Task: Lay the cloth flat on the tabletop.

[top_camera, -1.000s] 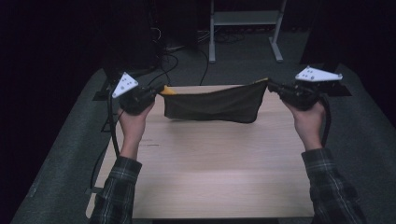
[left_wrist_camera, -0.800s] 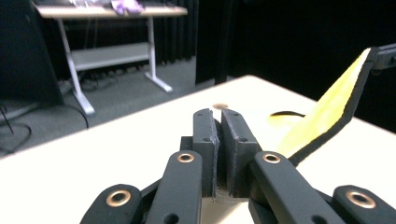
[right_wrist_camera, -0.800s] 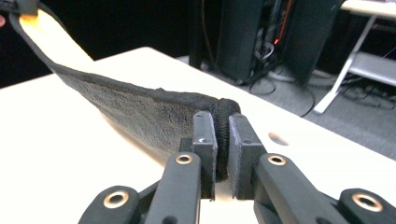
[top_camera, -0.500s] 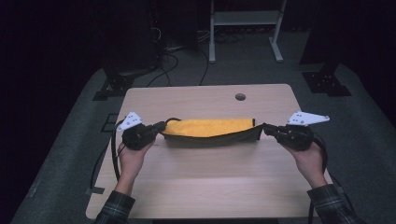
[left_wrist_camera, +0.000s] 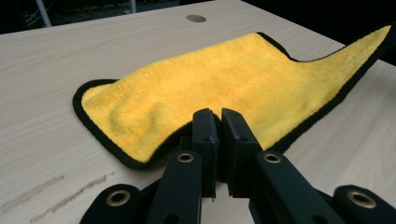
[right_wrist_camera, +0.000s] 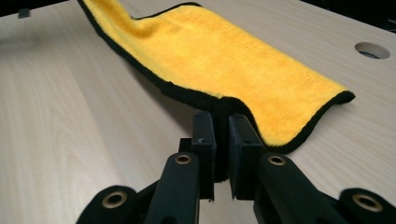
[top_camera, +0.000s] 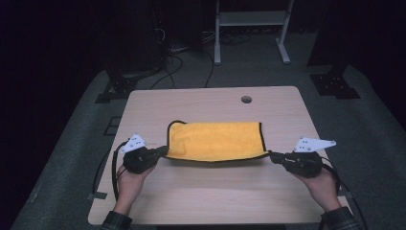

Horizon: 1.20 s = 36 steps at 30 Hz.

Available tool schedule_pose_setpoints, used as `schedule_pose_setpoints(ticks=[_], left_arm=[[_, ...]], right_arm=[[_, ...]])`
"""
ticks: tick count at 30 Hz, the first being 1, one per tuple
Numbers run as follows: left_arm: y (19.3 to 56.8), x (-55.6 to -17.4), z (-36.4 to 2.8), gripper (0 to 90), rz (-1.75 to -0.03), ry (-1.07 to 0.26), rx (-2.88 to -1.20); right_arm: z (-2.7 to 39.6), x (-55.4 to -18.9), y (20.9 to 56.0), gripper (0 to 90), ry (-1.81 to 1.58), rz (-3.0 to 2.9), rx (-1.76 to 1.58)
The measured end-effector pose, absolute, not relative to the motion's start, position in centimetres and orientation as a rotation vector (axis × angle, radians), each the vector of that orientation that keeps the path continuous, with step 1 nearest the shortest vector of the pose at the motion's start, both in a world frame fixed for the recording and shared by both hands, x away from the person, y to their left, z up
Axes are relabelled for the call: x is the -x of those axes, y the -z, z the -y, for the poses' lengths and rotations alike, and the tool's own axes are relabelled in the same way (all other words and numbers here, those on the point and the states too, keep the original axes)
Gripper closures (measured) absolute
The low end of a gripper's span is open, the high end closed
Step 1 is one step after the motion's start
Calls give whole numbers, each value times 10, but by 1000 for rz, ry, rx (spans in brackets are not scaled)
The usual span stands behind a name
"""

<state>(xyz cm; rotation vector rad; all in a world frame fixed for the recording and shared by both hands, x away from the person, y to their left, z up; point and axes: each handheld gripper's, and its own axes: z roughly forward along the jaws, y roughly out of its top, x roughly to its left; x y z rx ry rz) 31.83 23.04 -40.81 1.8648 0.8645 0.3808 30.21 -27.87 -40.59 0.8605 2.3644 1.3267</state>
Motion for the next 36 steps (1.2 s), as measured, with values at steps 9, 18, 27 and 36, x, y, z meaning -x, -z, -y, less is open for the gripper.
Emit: schedule_pose_setpoints(ticks=[9, 18, 27, 36], left_arm=[[416, -292, -239, 841, -890, -349, -1883], [426, -265, -237, 840, -882, -285, -1933], [436, -250, -235, 839, -914, -229, -1965], [448, -238, -230, 835, -944, -219, -2064]], right_arm=[[277, -267, 415, 818, -1314, -2426, -835], [283, -248, 423, 817, -1287, -2464, -846], [287, -230, 430, 817, -1279, -2507, -853], [287, -218, 443, 814, -1229, -2582, -877]])
